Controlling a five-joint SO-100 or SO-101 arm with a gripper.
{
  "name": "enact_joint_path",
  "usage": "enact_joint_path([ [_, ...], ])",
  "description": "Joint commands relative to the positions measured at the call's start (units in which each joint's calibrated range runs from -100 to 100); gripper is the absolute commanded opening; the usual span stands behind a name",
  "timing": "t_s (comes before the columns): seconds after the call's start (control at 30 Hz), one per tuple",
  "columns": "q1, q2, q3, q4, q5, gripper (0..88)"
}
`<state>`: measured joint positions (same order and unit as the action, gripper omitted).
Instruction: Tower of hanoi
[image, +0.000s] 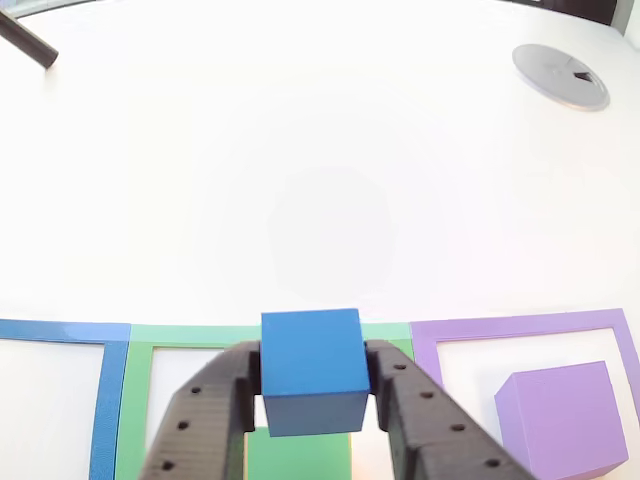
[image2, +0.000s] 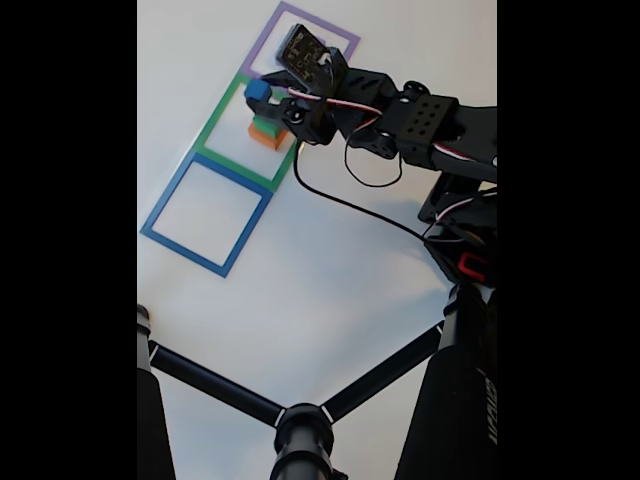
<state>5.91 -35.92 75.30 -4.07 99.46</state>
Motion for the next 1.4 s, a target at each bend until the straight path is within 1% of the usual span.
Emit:
enact_joint_path([
  [0.0, -0.7, 2.5, 2.9, -11.2, 0.5, 1.6],
  [0.13, -0.7, 4.2, 5.5, -16.3, 0.5, 1.6],
  [0.43, 0.1, 5.0, 9.8, -20.9, 0.5, 1.5],
  [0.77, 0.6, 12.5, 9.7, -28.1, 0.5, 1.5],
  [1.37, 1.3, 13.6, 11.8, -29.8, 0.5, 1.5],
])
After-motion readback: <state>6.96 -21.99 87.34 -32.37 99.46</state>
